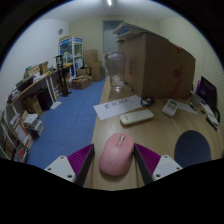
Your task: Arrange mouse
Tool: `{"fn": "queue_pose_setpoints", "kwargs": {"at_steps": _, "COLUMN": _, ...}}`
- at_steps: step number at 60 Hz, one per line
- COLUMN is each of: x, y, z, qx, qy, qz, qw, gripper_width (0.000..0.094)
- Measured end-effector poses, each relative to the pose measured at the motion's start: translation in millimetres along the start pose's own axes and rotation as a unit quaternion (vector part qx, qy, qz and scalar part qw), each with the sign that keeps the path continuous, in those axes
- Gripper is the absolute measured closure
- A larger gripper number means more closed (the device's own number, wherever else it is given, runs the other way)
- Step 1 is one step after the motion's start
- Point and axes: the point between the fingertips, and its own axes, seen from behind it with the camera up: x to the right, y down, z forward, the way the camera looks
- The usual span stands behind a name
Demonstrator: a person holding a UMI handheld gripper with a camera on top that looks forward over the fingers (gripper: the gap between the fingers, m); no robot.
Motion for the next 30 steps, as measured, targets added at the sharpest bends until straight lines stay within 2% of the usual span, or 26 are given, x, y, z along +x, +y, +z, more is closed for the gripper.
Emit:
{"fn": "queue_pose_setpoints", "kwargs": {"at_steps": 1, "x": -0.7, "y": -2.0, "z": 0.3, "qx": 0.003, "qy": 0.001, "qz": 0.000, "qw": 1.000, "gripper_width": 0.0138}}
{"fn": "queue_pose_setpoints", "kwargs": {"at_steps": 2, "x": 0.5, "y": -3.6, "z": 2.3, "qx": 0.005, "qy": 0.003, "qz": 0.001, "qw": 1.000, "gripper_width": 0.0086}}
{"fn": "queue_pose_setpoints", "kwargs": {"at_steps": 5, "x": 5.4, "y": -7.2, "z": 6.6, "qx": 0.010, "qy": 0.013, "qz": 0.007, "qw": 1.000, "gripper_width": 0.0257}}
{"fn": "queue_pose_setpoints", "kwargs": {"at_steps": 6, "x": 5.2, "y": -7.5, "z": 7.3, "qx": 0.011, "qy": 0.011, "qz": 0.010, "qw": 1.000, "gripper_width": 0.0371}}
{"fn": "queue_pose_setpoints", "kwargs": {"at_steps": 12, "x": 4.1, "y": -4.7, "z": 6.8, "qx": 0.009, "qy": -0.002, "qz": 0.009, "qw": 1.000, "gripper_width": 0.0482}}
{"fn": "queue_pose_setpoints", "kwargs": {"at_steps": 17, "x": 3.4, "y": -1.4, "z": 4.3, "qx": -0.017, "qy": -0.029, "qz": 0.005, "qw": 0.999, "gripper_width": 0.0585}}
{"fn": "queue_pose_setpoints", "kwargs": {"at_steps": 22, "x": 5.1, "y": -3.8, "z": -8.8, "qx": -0.030, "qy": -0.045, "qz": -0.025, "qw": 0.998, "gripper_width": 0.0615}}
{"fn": "queue_pose_setpoints", "kwargs": {"at_steps": 27, "x": -4.8, "y": -55.7, "z": -61.9, "qx": 0.025, "qy": -0.096, "qz": -0.040, "qw": 0.994, "gripper_width": 0.0614}}
{"fn": "queue_pose_setpoints", "kwargs": {"at_steps": 30, "x": 9.2, "y": -117.7, "z": -105.1, "qx": 0.097, "qy": -0.102, "qz": -0.052, "qw": 0.989, "gripper_width": 0.0615}}
